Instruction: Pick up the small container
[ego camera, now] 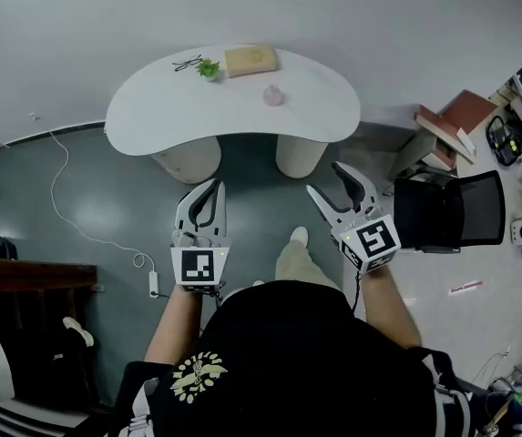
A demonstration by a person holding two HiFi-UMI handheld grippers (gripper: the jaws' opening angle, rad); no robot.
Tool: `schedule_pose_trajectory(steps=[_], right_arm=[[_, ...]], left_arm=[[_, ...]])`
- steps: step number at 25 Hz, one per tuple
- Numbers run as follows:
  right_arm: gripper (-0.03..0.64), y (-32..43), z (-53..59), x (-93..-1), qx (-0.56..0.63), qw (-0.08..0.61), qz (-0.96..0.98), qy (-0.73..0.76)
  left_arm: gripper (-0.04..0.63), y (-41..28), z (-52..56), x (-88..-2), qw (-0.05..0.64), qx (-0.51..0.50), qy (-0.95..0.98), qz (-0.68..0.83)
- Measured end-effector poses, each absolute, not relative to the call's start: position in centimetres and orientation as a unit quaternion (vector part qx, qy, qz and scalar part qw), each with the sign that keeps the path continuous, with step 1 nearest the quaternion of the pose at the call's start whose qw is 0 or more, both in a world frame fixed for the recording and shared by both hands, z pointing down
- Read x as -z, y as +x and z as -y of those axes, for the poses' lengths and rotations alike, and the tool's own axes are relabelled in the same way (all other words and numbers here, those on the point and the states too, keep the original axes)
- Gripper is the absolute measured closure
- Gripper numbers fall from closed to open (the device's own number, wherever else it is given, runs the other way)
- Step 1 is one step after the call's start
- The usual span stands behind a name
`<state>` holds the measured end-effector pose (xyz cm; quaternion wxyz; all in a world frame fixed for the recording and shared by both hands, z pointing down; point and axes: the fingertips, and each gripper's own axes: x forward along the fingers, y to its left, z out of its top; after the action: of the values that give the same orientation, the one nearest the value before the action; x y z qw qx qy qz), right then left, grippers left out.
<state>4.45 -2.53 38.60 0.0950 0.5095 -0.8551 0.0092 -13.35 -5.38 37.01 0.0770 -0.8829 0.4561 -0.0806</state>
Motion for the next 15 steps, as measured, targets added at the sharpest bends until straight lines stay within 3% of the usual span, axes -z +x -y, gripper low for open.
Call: schedule_pose_trajectory(steps=[15], right_arm=[[0.364,10.2,14.0,-40.2,-0.027,0.097,0.87,0.483]], left_arm=[[0.577,-6.5,17.4,-37.7,0.077,0.077,-0.873,-0.475]])
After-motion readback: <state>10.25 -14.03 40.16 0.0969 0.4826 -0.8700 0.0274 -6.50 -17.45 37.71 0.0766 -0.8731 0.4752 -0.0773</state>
